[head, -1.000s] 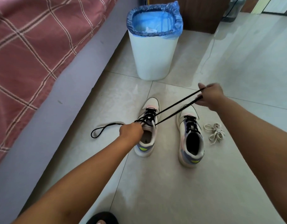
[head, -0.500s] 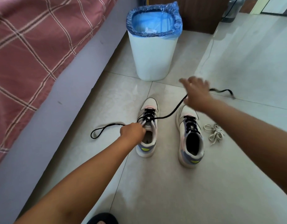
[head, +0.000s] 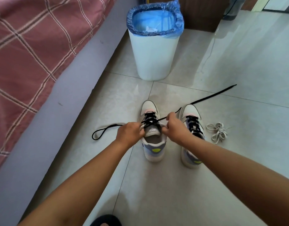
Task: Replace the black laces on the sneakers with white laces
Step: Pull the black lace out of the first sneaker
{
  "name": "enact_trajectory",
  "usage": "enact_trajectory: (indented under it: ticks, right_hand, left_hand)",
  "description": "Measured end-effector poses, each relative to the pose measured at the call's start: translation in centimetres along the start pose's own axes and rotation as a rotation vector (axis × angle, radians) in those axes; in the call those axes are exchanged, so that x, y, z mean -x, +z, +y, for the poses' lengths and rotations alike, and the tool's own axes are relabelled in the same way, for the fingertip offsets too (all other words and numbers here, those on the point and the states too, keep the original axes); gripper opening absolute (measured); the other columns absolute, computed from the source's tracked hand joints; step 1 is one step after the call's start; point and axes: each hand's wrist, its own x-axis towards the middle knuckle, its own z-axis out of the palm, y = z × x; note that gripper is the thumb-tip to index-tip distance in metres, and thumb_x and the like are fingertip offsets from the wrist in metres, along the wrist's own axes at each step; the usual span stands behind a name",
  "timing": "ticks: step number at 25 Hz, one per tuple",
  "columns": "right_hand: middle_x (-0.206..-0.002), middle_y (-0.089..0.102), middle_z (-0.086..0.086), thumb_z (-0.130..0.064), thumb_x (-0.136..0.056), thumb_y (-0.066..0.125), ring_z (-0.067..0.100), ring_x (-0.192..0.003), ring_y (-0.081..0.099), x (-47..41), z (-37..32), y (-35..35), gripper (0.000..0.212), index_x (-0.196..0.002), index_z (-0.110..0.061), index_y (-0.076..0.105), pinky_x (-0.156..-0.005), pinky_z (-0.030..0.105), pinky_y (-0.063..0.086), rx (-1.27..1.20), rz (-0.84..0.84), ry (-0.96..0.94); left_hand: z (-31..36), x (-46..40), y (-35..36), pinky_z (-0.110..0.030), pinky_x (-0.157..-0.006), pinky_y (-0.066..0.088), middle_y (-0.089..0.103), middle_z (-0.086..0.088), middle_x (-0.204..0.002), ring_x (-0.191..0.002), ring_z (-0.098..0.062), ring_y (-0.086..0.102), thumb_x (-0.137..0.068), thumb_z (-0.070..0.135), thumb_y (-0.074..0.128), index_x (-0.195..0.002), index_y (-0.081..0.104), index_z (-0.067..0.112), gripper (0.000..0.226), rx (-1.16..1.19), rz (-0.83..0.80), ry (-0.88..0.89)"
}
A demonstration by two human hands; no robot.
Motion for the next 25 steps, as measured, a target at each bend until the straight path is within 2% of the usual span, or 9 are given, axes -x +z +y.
enact_trajectory:
  ticks: [3,5,8,9,11,15,19,22,25]
  right_hand:
    - [-0.079,0.052,0.009,-0.016,-0.087,0.054,0.028,-0.073,0.051,1.2,0.8,-0.3,0.022,-0.096,-0.016,0.034,-0.062,0.033,0.036,0.026,-0.065,-0.038]
    - [-0.074,0.05,0.004,-0.017,-0.088,0.056,0.025,-0.072,0.05,1.8,0.8,0.6,0.02,-0.096,-0.017,0.037,-0.06,0.029,0.033,-0.05,-0.077,-0.017]
    - [-0.076,0.052,-0.001,-0.024,-0.091,0.058,0.012,-0.067,0.048,2.0,0.5,1.3,0.015,-0.099,-0.02,0.047,-0.056,0.023,0.036,-0.316,-0.05,0.06]
    - [-0.081,0.055,0.001,-0.026,-0.092,0.058,0.012,-0.071,0.05,1.9,0.6,1.3,0.012,-0.098,-0.019,0.051,-0.06,0.022,0.039,-0.408,-0.028,0.093]
    - [-0.082,0.058,0.001,-0.022,-0.091,0.059,0.014,-0.077,0.052,1.5,1.0,1.3,0.008,-0.093,-0.014,0.057,-0.065,0.022,0.041,-0.529,-0.001,0.131]
    - [-0.075,0.056,-0.001,-0.018,-0.09,0.062,0.01,-0.072,0.05,0.6,1.1,1.2,0.009,-0.088,-0.009,0.061,-0.06,0.018,0.04,-0.614,-0.049,0.166]
    - [-0.07,0.052,-0.001,-0.019,-0.089,0.063,0.01,-0.065,0.046,0.2,0.5,1.3,0.015,-0.077,-0.014,0.057,-0.062,0.022,0.04,-0.588,-0.089,0.164]
    - [-0.069,0.049,-0.003,-0.02,-0.093,0.057,0.013,-0.068,0.046,-0.4,0.1,0.7,0.025,-0.07,-0.019,0.048,-0.067,0.027,0.039,-0.393,-0.123,0.134]
    - [-0.074,0.046,0.002,-0.017,-0.097,0.047,0.021,-0.075,0.045,-0.6,-0.3,0.6,0.032,-0.067,-0.019,0.036,-0.063,0.029,0.032,-0.074,-0.147,0.025]
  left_hand:
    - [-1.3,0.7,0.1,-0.03,-0.074,0.042,0.061,0.0,-0.113,-0.106,-0.022,0.058,-0.09,0.036,0.053,-0.113,0.057,0.02,0.029,0.067,-0.005,0.021]
    - [-0.1,1.1,0.6,-0.03,-0.076,0.042,0.056,0.001,-0.116,-0.105,-0.019,0.056,-0.091,0.038,0.054,-0.117,0.054,0.019,0.033,0.096,-0.037,0.076]
    - [0.9,1.2,0.9,-0.028,-0.076,0.043,0.057,0.002,-0.101,-0.094,-0.015,0.057,-0.092,0.042,0.054,-0.108,0.06,0.015,0.032,0.408,-0.067,-0.039]
    - [0.7,0.9,0.7,-0.028,-0.076,0.044,0.059,0.002,-0.096,-0.092,-0.015,0.058,-0.092,0.038,0.055,-0.102,0.062,0.015,0.026,0.529,-0.089,-0.094]
    - [0.3,0.3,0.6,-0.033,-0.078,0.048,0.064,-0.001,-0.091,-0.089,-0.018,0.06,-0.089,0.033,0.061,-0.09,0.062,0.017,0.016,0.626,-0.144,-0.157]
    - [1.0,-0.9,0.0,-0.04,-0.076,0.053,0.062,-0.005,-0.078,-0.072,-0.017,0.057,-0.083,0.031,0.069,-0.068,0.06,0.017,0.022,0.6,-0.234,-0.162]
    - [1.0,-1.6,-0.2,-0.044,-0.076,0.053,0.056,-0.011,-0.069,-0.066,-0.021,0.055,-0.087,0.027,0.063,-0.071,0.063,0.003,0.029,0.541,-0.247,-0.136]
    - [1.8,-1.3,-0.8,-0.036,-0.071,0.043,0.06,-0.016,-0.085,-0.082,-0.027,0.058,-0.094,0.023,0.053,-0.083,0.056,0.008,0.019,0.305,-0.242,-0.001]
    - [2.3,-1.3,-0.9,-0.03,-0.079,0.037,0.054,-0.019,-0.114,-0.102,-0.031,0.053,-0.097,0.017,0.045,-0.109,0.051,0.001,0.02,0.155,-0.235,0.087]
